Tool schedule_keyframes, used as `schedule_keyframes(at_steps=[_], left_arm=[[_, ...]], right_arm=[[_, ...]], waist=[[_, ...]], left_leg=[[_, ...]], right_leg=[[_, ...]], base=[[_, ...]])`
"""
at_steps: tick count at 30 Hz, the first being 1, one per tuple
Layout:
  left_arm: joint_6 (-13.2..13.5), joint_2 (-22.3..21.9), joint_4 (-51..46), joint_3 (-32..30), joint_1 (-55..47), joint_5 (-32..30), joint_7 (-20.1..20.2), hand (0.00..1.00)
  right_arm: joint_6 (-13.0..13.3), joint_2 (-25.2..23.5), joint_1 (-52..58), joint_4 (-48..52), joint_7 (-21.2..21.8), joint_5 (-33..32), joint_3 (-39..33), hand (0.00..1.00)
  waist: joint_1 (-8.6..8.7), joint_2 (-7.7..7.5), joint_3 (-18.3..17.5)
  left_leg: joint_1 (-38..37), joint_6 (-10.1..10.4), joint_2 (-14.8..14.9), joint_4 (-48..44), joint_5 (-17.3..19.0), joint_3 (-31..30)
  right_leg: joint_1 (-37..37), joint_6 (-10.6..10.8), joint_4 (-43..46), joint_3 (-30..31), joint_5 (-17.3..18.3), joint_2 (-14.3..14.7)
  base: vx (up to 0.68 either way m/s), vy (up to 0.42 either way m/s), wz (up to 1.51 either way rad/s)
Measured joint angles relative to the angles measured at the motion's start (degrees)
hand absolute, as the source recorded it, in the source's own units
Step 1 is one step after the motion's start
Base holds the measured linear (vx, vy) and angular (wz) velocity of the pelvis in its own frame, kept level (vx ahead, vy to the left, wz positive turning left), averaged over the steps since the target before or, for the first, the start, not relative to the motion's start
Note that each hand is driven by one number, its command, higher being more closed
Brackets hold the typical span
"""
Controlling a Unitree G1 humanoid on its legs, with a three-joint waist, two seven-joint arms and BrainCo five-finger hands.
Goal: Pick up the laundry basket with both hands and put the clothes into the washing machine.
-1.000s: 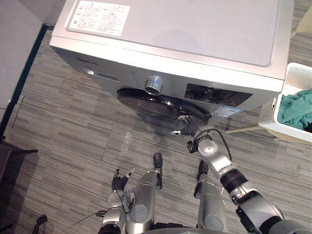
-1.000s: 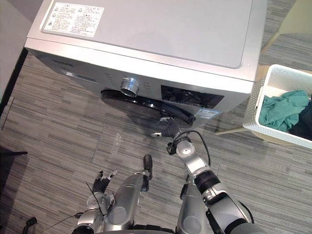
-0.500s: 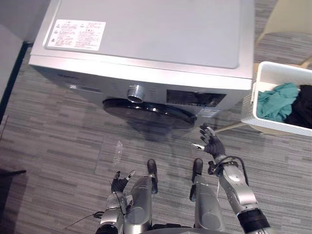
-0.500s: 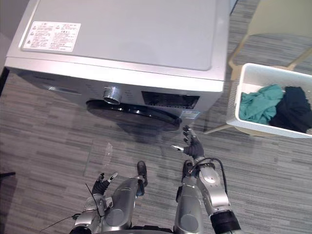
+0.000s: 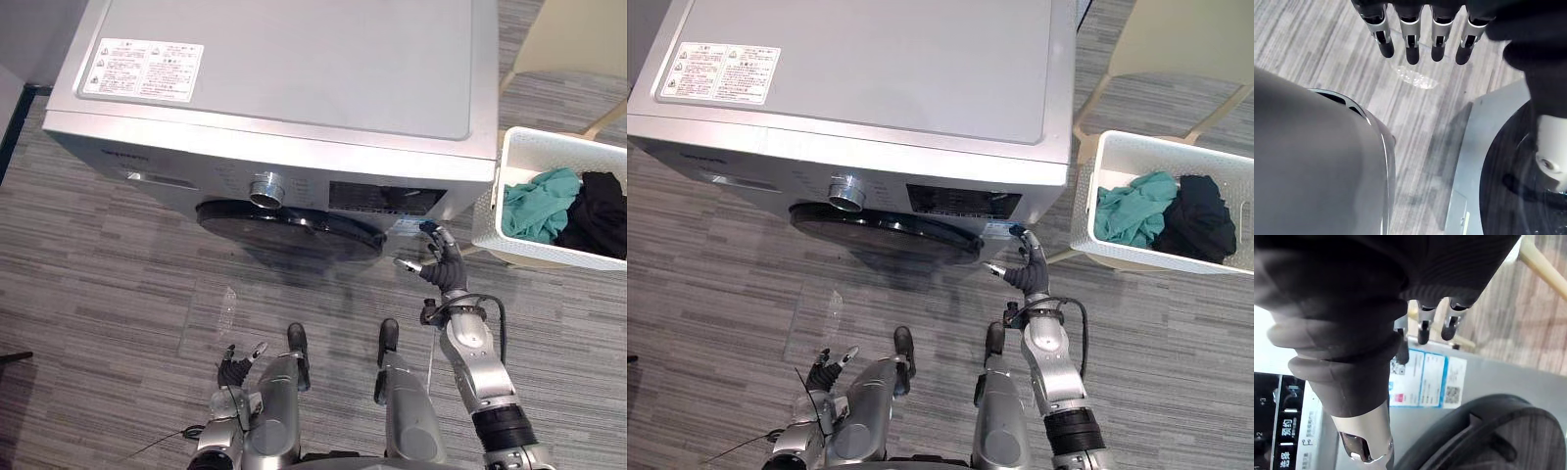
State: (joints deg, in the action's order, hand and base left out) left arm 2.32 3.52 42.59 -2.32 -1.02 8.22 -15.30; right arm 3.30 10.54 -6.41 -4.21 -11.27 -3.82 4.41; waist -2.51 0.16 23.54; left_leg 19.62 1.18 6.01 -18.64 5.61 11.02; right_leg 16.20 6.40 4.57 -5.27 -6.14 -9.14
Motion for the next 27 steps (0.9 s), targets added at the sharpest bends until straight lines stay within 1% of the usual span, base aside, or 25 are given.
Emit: schedule_keyframes(at_steps=[5,9,10,11,13,14,15,17,18,22,24,27], left_arm=[[0.1,-0.2,0.0,-0.6,0.0,0.1,-1.1,0.00],[0.1,-0.6,-0.3,-0.6,0.0,0.1,-1.4,0.00],[0.2,-0.6,-0.5,-0.6,0.0,0.1,-1.4,0.00],[0.2,-0.7,-0.6,-0.6,0.0,0.1,-1.4,0.00],[0.2,-1.1,-1.4,-0.6,-0.3,0.1,-1.4,0.00],[0.5,-1.1,-1.9,-0.6,-0.3,0.1,-1.5,0.00],[0.5,-1.1,-2.2,-0.5,-0.3,0.1,-1.5,0.00],[0.8,-1.1,-2.8,-0.5,-0.2,0.1,-1.5,0.00],[0.8,-1.1,-2.9,-0.5,-0.2,0.1,-1.6,0.00],[0.9,-1.1,-4.7,-0.6,-0.3,0.2,-2.2,0.00],[1.2,-1.0,-5.0,-0.6,-0.2,0.2,-2.3,0.00],[1.6,-1.1,-5.7,-0.6,-0.2,0.3,-2.3,0.00]], right_arm=[[-0.3,-0.7,-0.4,0.0,0.1,0.0,3.7,0.00],[-1.1,-2.0,-1.3,-1.7,0.3,0.0,6.8,0.00],[-1.2,-2.3,-2.6,-3.5,0.2,0.0,7.3,0.00],[-1.4,-2.3,-3.7,-4.5,0.2,0.0,7.4,0.00],[-1.8,-1.9,-9.2,-8.7,-0.3,0.0,7.1,0.00],[-2.1,-1.0,-12.6,-10.4,-0.6,0.3,7.3,0.00],[-2.9,-0.4,-13.6,-11.1,-0.6,0.6,7.7,0.00],[-3.5,0.9,-15.5,-12.4,-1.2,1.7,8.0,0.00],[-3.7,1.3,-16.0,-12.4,-1.2,1.7,8.5,0.00],[-3.8,1.3,-19.3,-14.5,-0.8,1.6,10.3,0.00],[-3.8,2.4,-20.3,-14.9,-0.6,1.6,11.5,0.00],[-3.8,2.5,-23.3,-17.6,-0.8,1.6,12.4,0.00]], waist=[[-0.03,0.00,0.0],[-0.74,0.01,0.0],[-1.47,0.01,0.0],[-1.64,0.01,0.0],[-1.64,-0.11,0.2],[-1.83,-0.26,0.7],[-1.97,-0.35,0.8],[-3.04,-0.39,1.1],[-3.02,-0.35,1.4],[-3.15,-0.50,3.0],[-3.16,-0.51,3.1],[-3.35,-0.43,3.5]], left_leg=[[0.5,0.2,-0.1,0.5,-0.2,-1.3],[0.6,0.2,-0.3,0.8,-0.6,-2.5],[0.6,0.2,-0.5,1.1,-0.8,-2.8],[0.6,0.2,-0.7,1.4,-1.0,-3.0],[0.6,0.0,-1.4,2.9,-2.1,-3.6],[0.7,0.0,-1.5,3.0,-2.3,-3.7],[0.7,0.0,-1.6,3.0,-2.3,-3.8],[1.2,0.2,-1.7,3.5,-2.7,-4.0],[1.2,0.3,-1.9,3.8,-2.9,-4.2],[1.9,0.4,-1.8,3.8,-3.3,-5.1],[2.3,0.4,-1.7,3.6,-3.3,-5.1],[3.4,0.6,-1.3,3.5,-3.5,-5.1]], right_leg=[[-0.1,0.0,0.3,-1.2,0.1,-0.1],[-0.5,-0.1,0.4,-2.5,0.3,-0.3],[-0.6,-0.1,0.4,-2.8,0.4,-0.4],[-0.6,-0.1,0.4,-3.0,0.4,-0.5],[-0.5,-0.1,0.4,-3.9,0.4,-1.1],[-0.5,-0.1,0.5,-4.0,0.4,-1.2],[-0.5,-0.1,0.5,-4.0,0.4,-1.2],[0.1,-0.1,0.6,-4.2,0.4,-1.3],[0.1,-0.1,0.5,-4.3,0.4,-1.4],[0.3,-0.2,0.4,-5.3,0.3,-1.3],[0.5,-0.5,0.3,-5.3,0.3,-1.2],[1.6,-0.8,0.2,-5.3,0.3,-0.8]], base=[[-0.02,0.004,0.12],[0.00,0.009,0.15],[0.00,0.013,0.18],[0.00,0.015,0.24],[0.00,0.019,0.23],[-0.01,0.016,0.09],[-0.01,0.011,0.07],[-0.01,0.004,0.06],[0.00,-0.002,0.10],[0.00,-0.007,0.11],[0.00,0.000,0.00],[-0.04,-0.025,-0.03]])
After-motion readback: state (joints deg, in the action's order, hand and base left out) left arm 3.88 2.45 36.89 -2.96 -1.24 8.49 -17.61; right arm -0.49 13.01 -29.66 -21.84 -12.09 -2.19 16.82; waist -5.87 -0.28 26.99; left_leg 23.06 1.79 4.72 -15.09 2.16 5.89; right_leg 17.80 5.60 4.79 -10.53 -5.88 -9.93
